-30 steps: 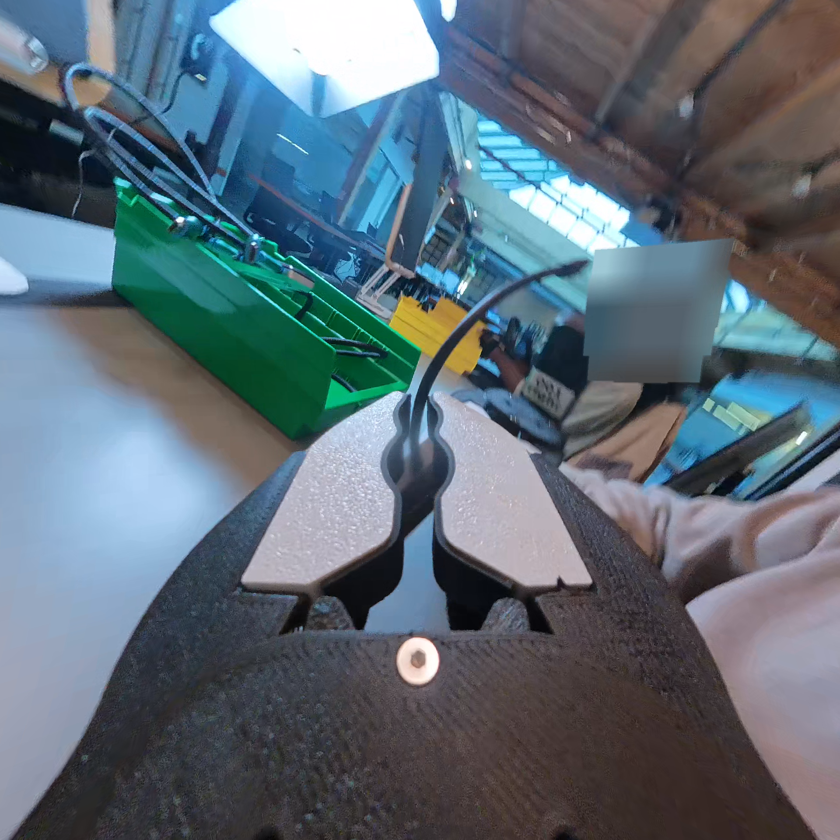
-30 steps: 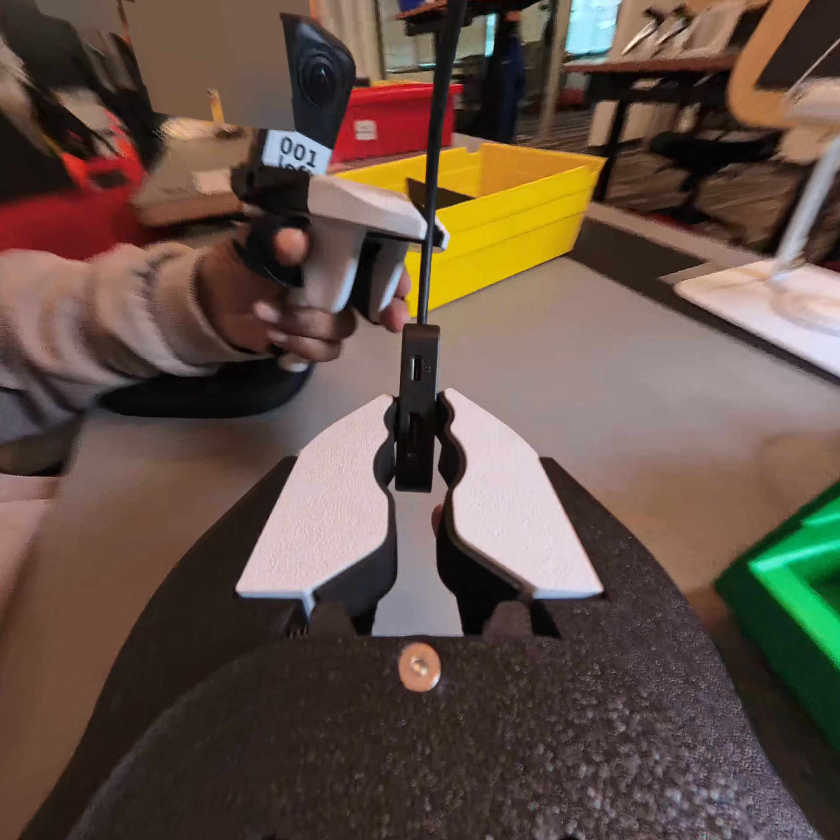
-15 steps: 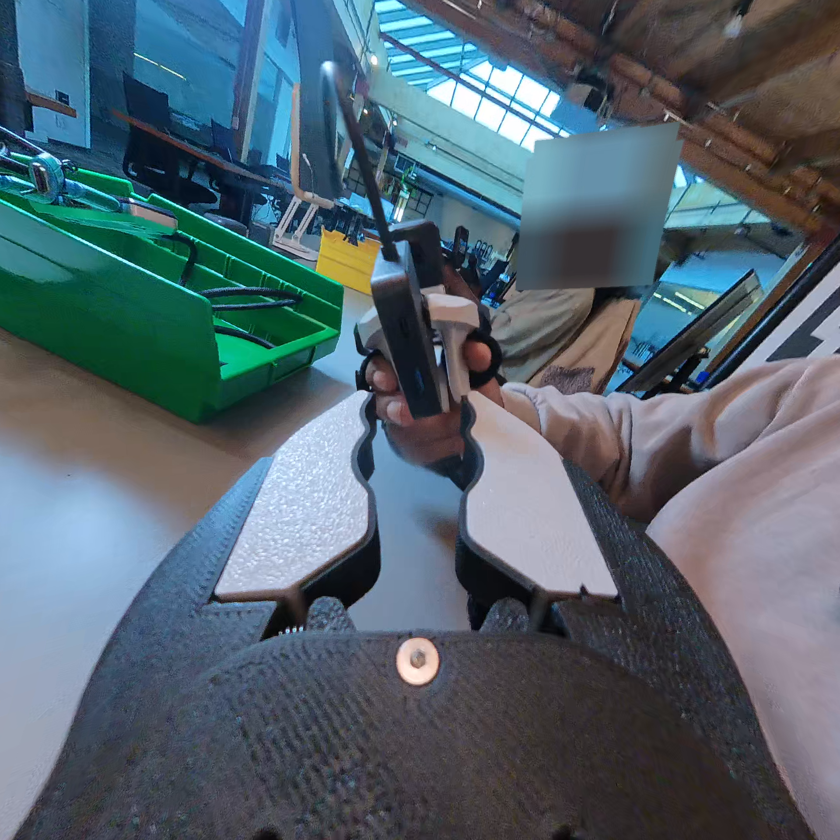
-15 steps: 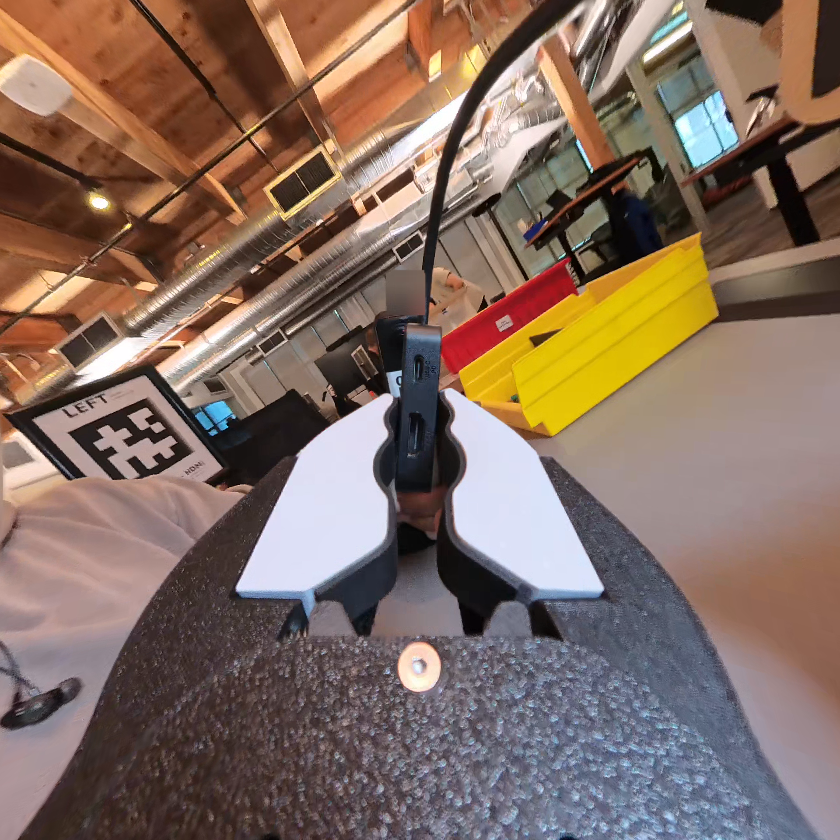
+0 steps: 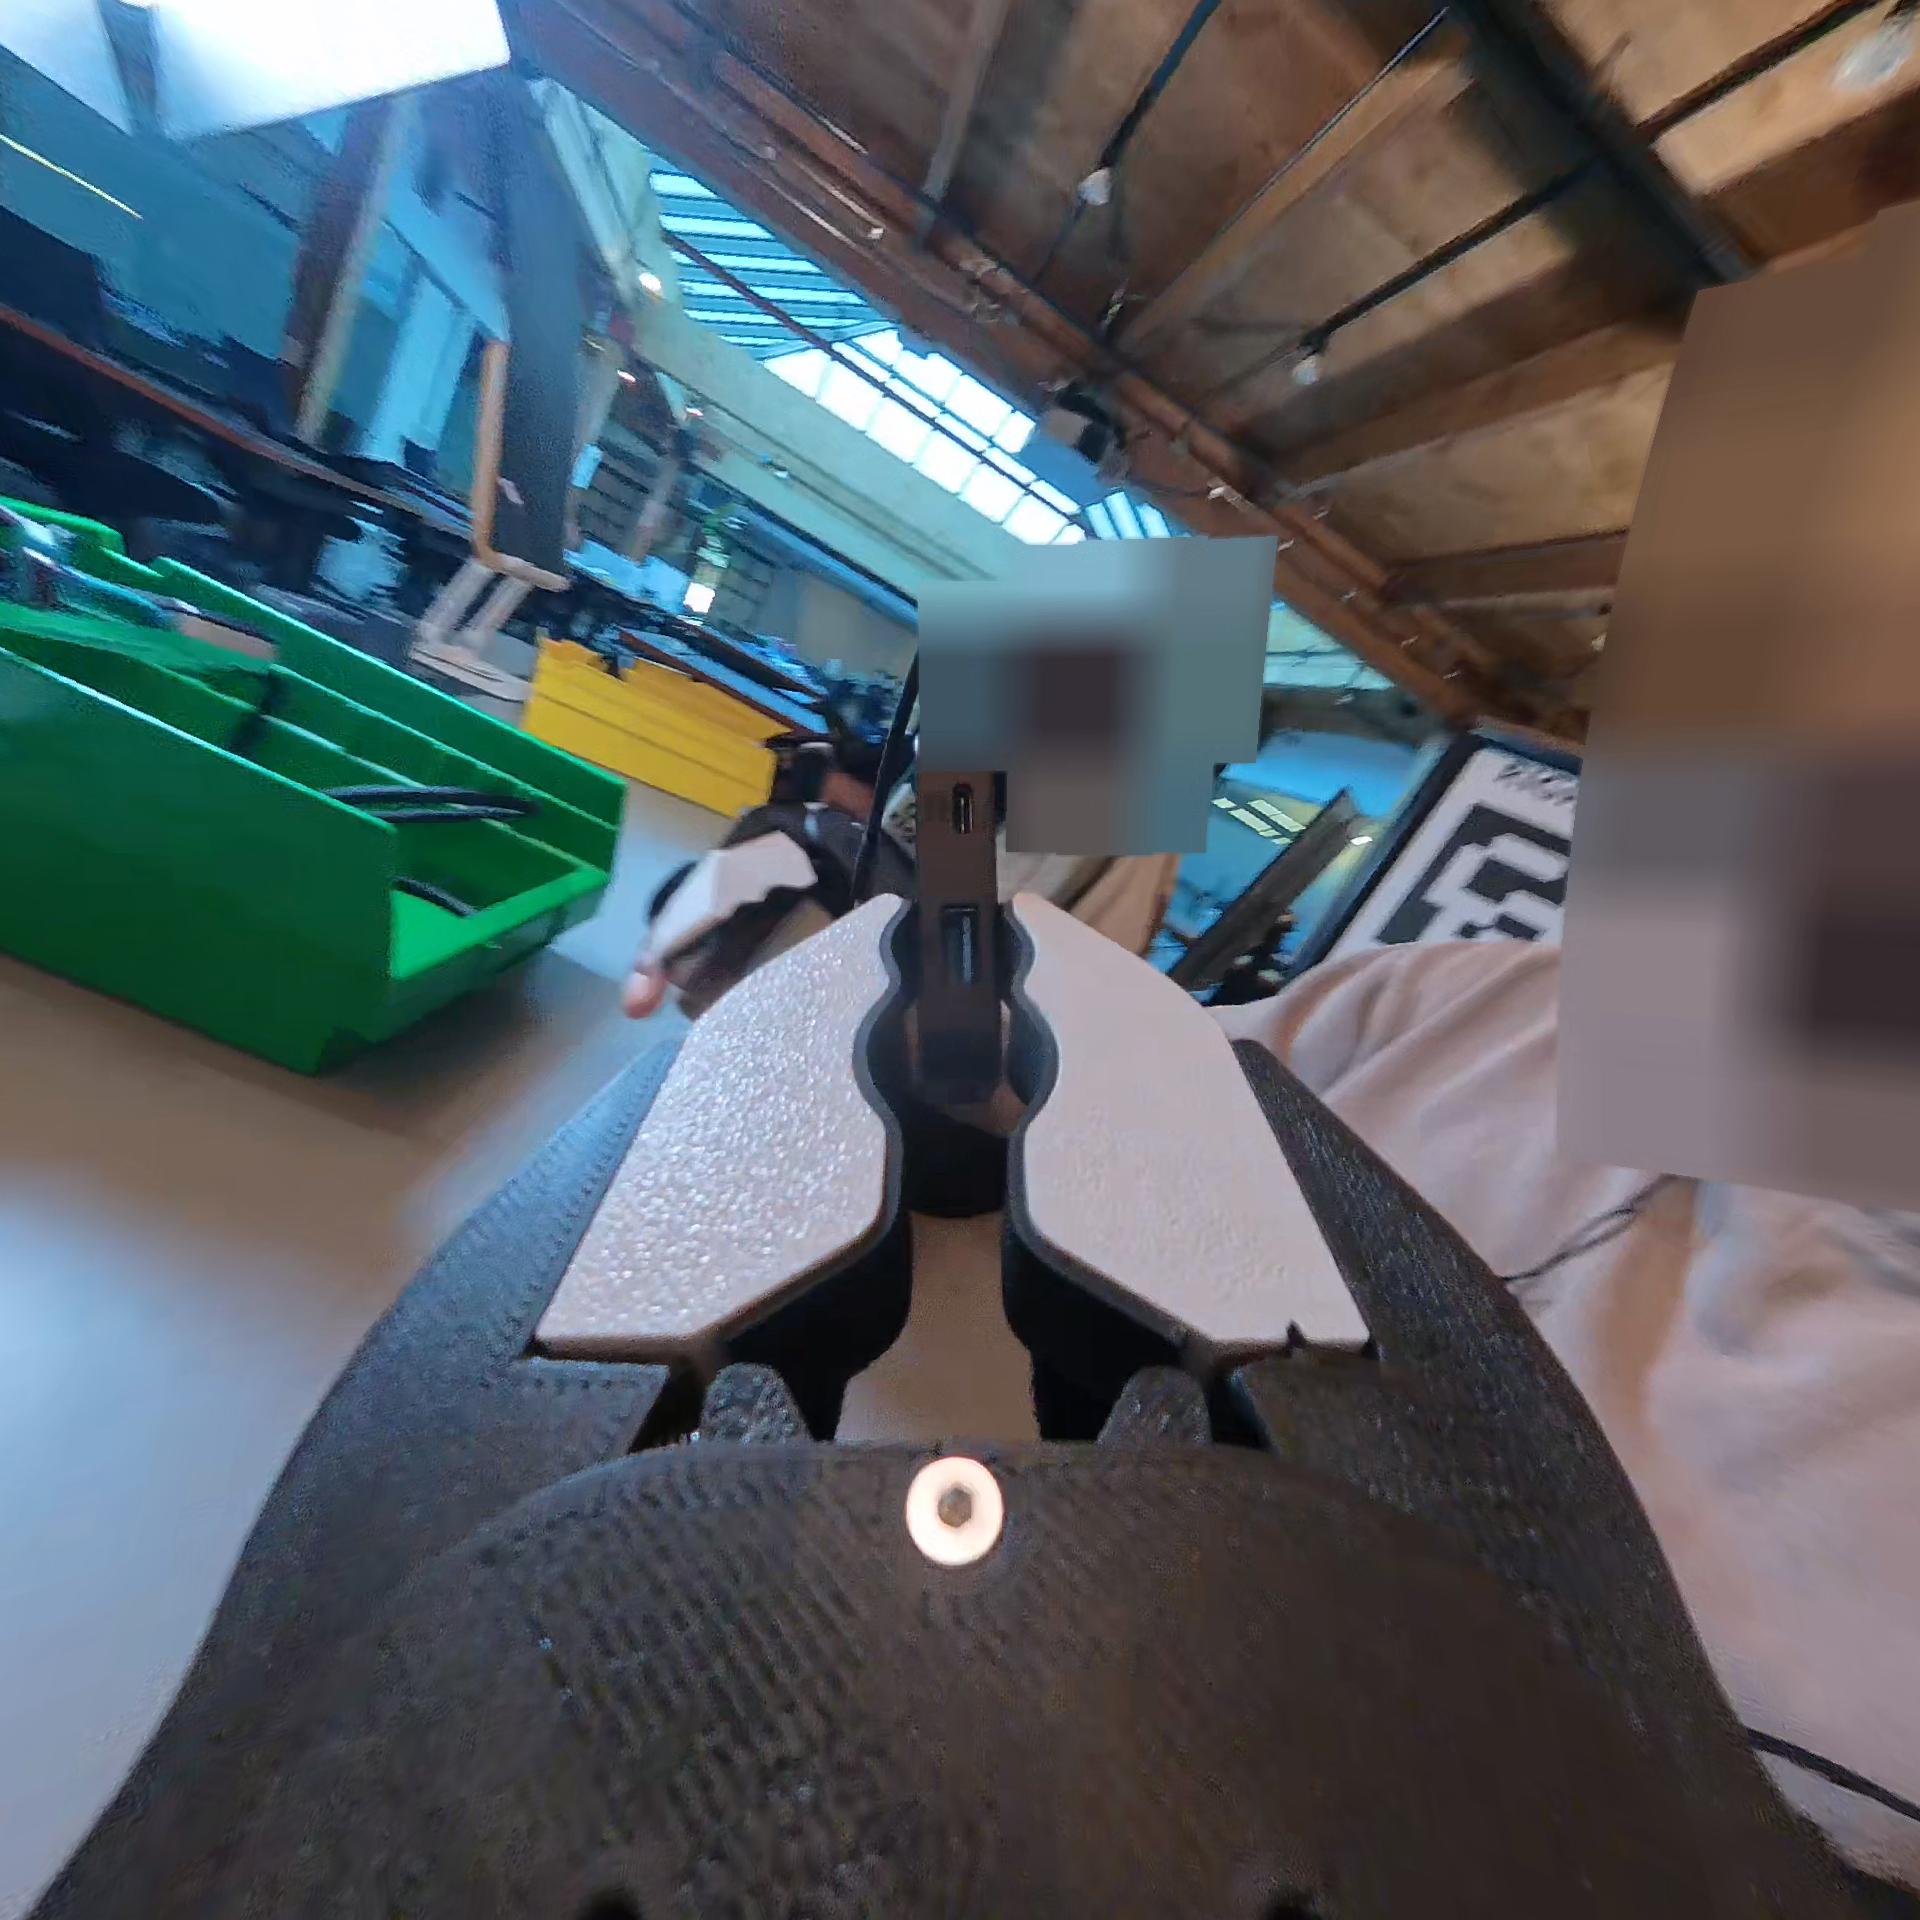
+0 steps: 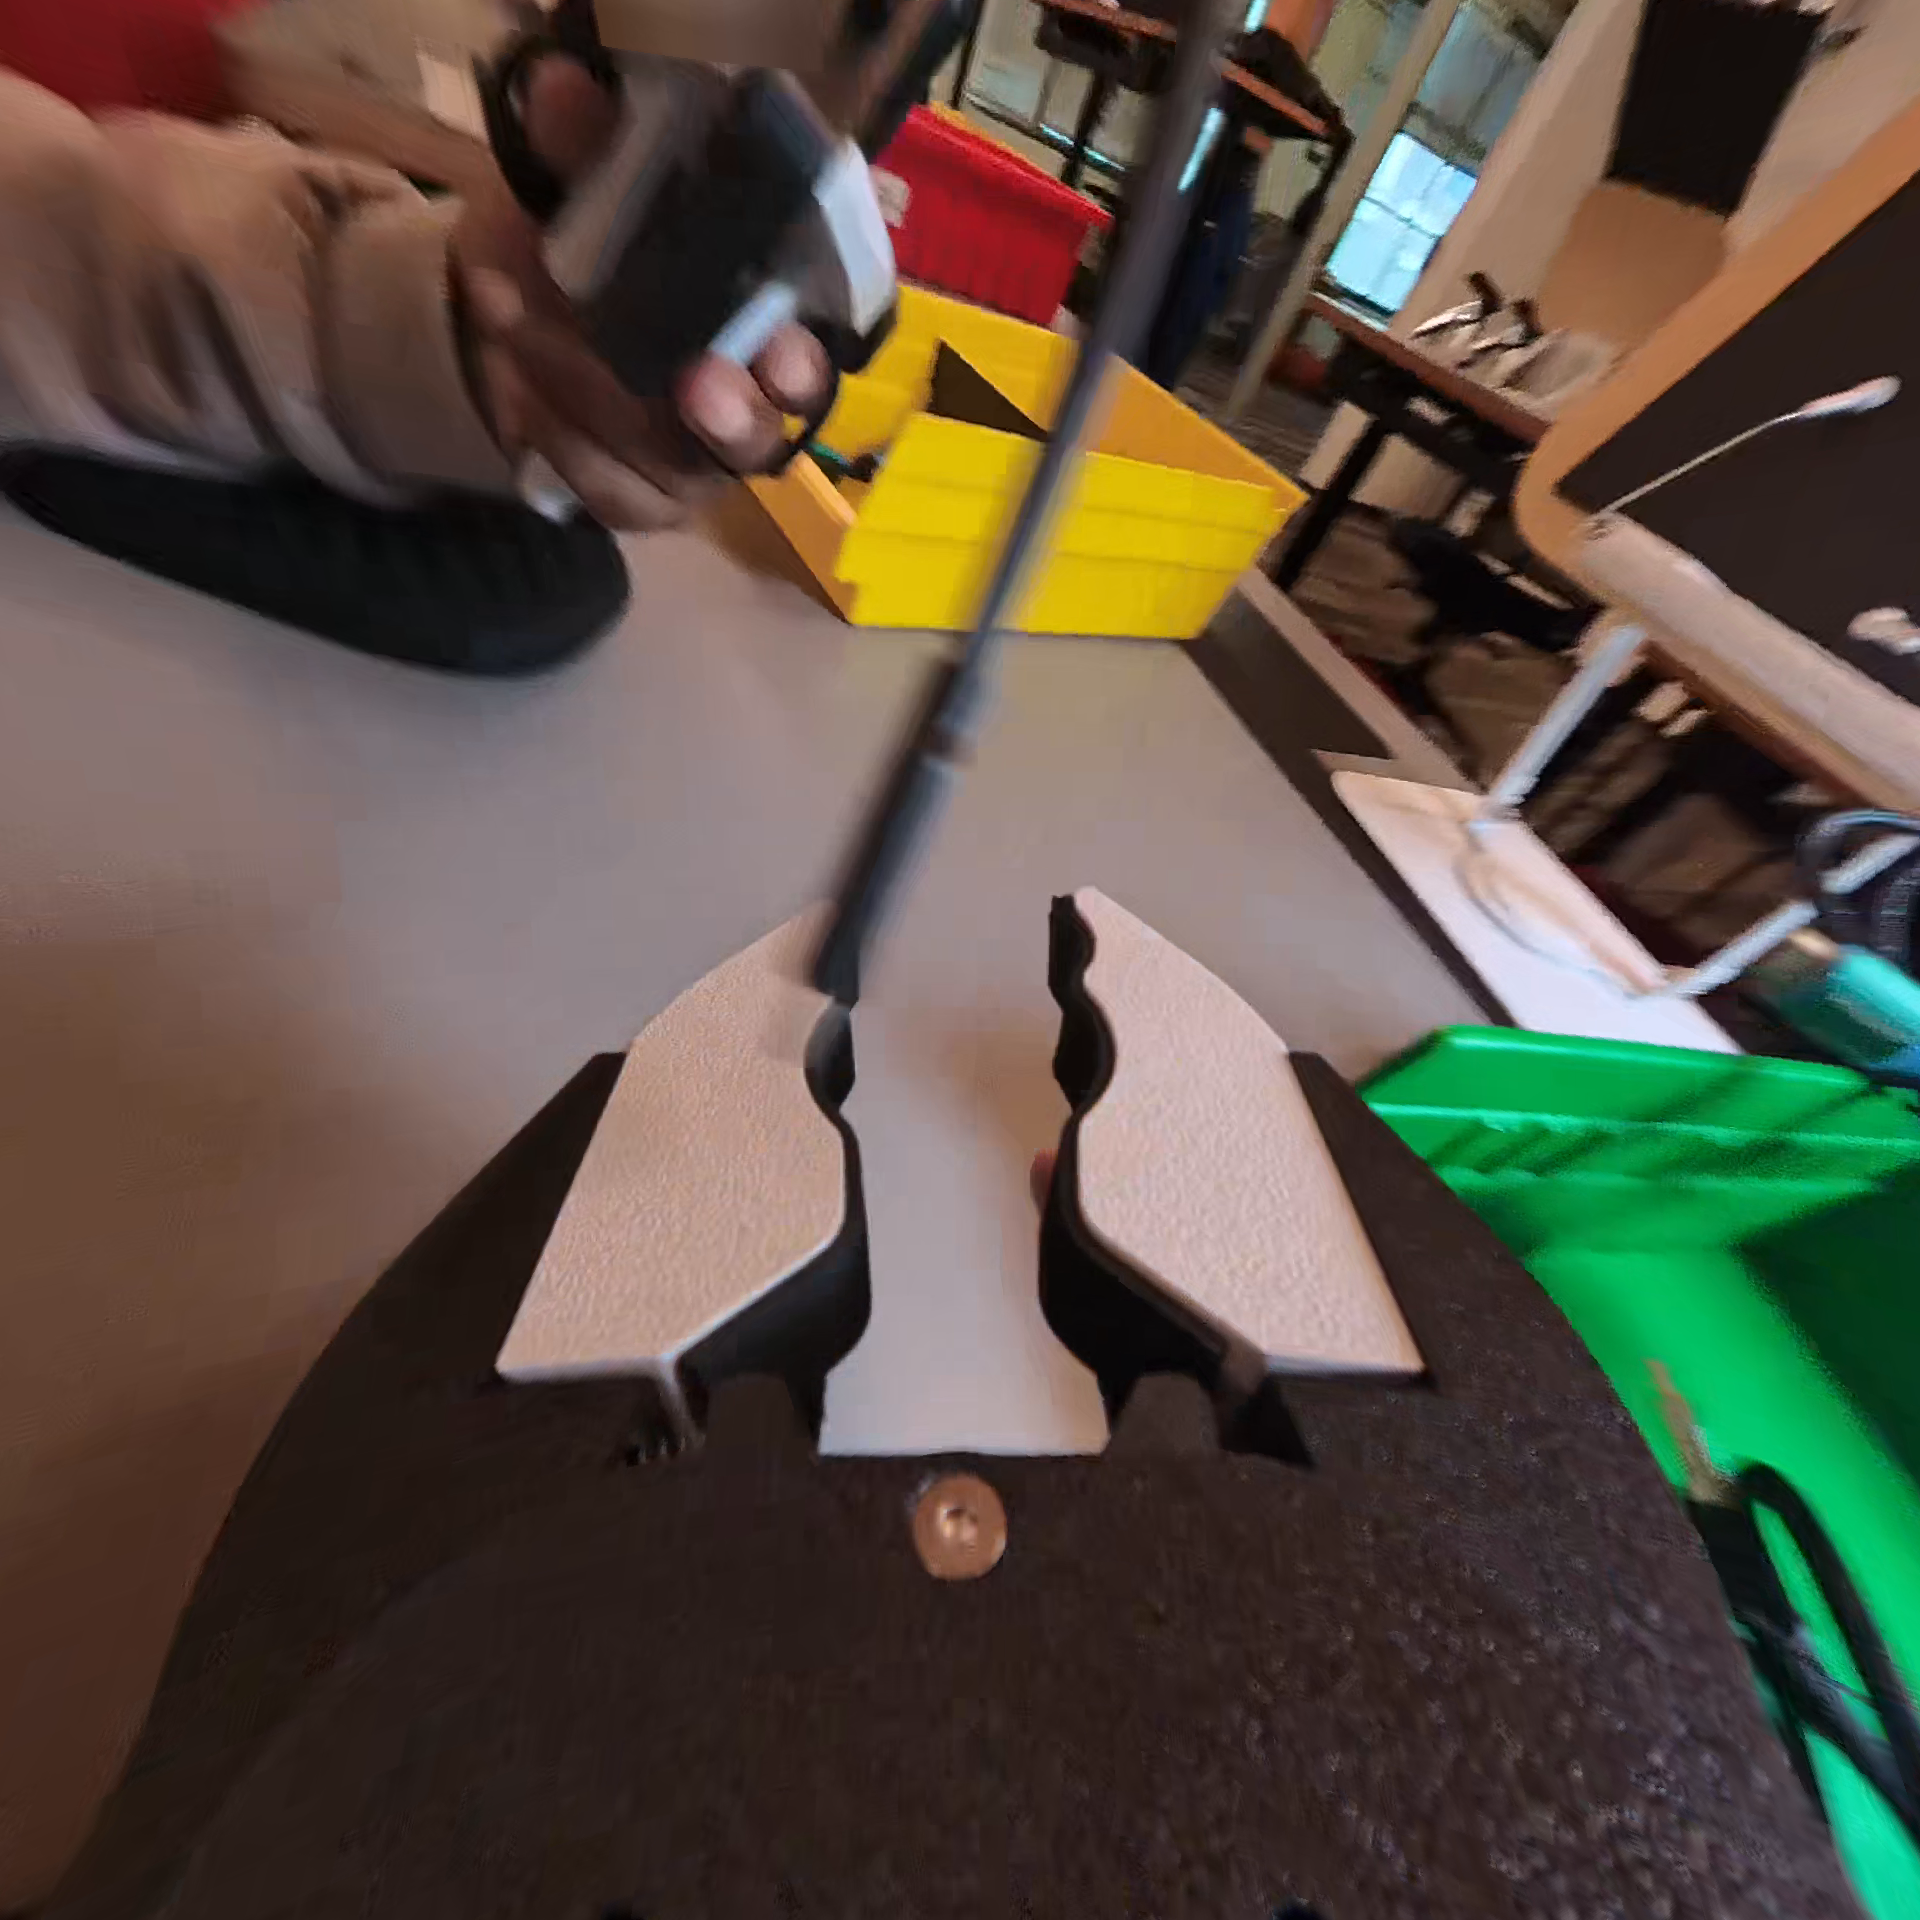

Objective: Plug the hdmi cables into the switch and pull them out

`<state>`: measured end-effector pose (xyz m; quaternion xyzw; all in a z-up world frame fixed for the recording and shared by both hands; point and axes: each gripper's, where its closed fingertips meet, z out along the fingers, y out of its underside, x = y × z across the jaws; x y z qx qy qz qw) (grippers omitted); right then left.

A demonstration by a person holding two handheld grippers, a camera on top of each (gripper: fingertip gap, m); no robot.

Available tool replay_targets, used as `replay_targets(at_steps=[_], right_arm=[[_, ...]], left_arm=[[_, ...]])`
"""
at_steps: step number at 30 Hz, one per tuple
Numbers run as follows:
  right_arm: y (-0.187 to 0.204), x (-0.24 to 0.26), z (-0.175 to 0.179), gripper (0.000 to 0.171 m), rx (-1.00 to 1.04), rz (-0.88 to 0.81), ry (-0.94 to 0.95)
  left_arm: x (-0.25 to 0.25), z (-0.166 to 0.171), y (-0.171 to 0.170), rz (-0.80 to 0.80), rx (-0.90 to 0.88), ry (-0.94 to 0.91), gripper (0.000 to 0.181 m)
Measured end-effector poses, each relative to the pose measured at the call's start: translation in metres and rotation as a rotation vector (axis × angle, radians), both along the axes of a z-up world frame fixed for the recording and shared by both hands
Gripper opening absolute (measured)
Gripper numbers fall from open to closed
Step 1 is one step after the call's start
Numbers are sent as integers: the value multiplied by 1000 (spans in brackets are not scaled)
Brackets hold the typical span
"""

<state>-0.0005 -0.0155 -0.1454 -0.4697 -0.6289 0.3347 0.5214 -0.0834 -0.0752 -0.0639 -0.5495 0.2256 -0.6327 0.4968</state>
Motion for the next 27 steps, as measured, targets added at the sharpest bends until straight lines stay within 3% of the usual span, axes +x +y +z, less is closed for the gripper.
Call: replay_targets(at_steps=[4,6,9,13,19,22,23,27], right_arm=[[20,7,-4,39,205,-100,-58],[14,5,8,40,296,-99,2],[-19,-3,31,46,488,-34,91],[-74,-21,25,60,725,80,83],[-91,-33,6,40,1037,69,33],[-83,-31,8,24,966,46,16],[-82,-29,10,17,885,51,27],[-62,-19,22,14,494,25,76]], left_arm=[[15,0,-19,-186,-68,-56,14],[29,-5,-31,-265,-81,-27,14],[52,-30,-36,-318,-191,84,14],[63,-55,-32,-359,-348,127,14],[63,-68,-23,-319,-433,133,14],[61,-73,-12,-247,-444,139,19],[58,-71,-6,-200,-410,137,22],[26,-50,17,54,-159,158,30]])
